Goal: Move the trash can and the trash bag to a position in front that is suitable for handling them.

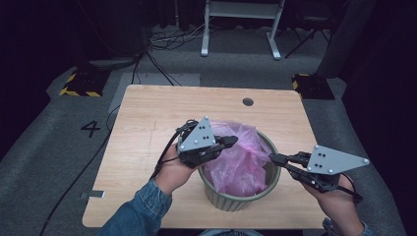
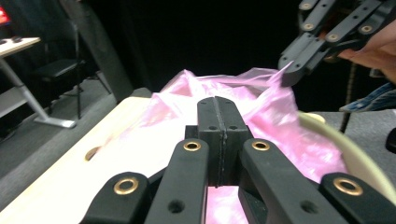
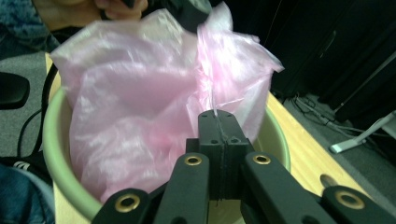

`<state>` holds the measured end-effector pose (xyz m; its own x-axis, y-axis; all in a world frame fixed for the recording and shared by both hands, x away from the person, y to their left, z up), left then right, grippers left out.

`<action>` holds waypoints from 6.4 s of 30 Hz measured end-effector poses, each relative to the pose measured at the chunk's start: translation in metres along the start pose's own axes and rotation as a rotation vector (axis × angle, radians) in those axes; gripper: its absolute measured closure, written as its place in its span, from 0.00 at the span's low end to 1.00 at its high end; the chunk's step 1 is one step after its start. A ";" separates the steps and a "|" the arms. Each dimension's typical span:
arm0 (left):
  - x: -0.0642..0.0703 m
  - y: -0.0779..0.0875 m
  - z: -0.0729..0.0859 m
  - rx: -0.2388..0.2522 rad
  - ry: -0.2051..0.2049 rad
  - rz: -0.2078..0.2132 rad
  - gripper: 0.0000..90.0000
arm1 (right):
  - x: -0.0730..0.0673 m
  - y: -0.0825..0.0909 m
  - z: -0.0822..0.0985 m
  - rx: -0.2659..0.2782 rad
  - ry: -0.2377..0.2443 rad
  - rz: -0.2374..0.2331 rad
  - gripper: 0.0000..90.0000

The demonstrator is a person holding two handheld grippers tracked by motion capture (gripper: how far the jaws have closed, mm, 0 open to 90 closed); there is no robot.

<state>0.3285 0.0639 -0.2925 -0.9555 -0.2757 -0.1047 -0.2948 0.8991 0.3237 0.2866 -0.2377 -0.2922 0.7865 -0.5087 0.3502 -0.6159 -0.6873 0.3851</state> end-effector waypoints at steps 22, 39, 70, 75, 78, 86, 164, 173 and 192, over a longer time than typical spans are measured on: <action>-0.025 0.077 0.050 0.043 0.113 -0.190 1.00 | 0.027 0.041 0.036 -0.043 -0.091 0.068 1.00; -0.026 0.124 0.090 0.075 0.163 -0.185 1.00 | 0.038 0.068 0.075 -0.062 -0.194 0.090 1.00; -0.063 0.072 0.051 0.064 0.145 -0.044 0.45 | 0.079 0.048 0.023 0.068 -0.340 -0.005 0.42; -0.066 0.062 0.056 0.046 0.165 0.015 0.44 | 0.084 0.017 0.023 0.006 -0.361 -0.039 0.40; -0.066 0.057 0.060 0.026 0.177 0.044 0.46 | 0.088 0.000 0.025 -0.027 -0.396 -0.064 0.40; -0.065 0.053 0.073 -0.010 0.203 0.055 0.79 | 0.078 -0.020 0.038 -0.109 -0.407 -0.101 0.75; -0.066 0.050 0.092 0.026 0.248 0.007 0.47 | 0.077 -0.008 0.065 0.001 -0.386 -0.060 0.50; -0.052 0.044 0.081 -0.005 0.157 -0.007 0.99 | 0.068 -0.019 0.063 -0.067 -0.339 -0.134 1.00; 0.014 0.079 0.092 0.043 0.020 0.189 1.00 | 0.020 0.036 0.067 -0.030 -0.281 -0.214 1.00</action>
<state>0.2926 0.1625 -0.3545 -0.9939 -0.1066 -0.0265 -0.1097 0.9491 0.2951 0.2832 -0.3070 -0.3288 0.8769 -0.4804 0.0120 -0.4336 -0.7802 0.4508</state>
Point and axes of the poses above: each handheld gripper's, and its own axes: y roughly backward along the jaws, z roughly out of its underside, x roughly to its right, the point moved 1 cm from there along -y, roughly forward along the jaws, and after that the axes turned 7 degrees about z, right-handed, at the moved point
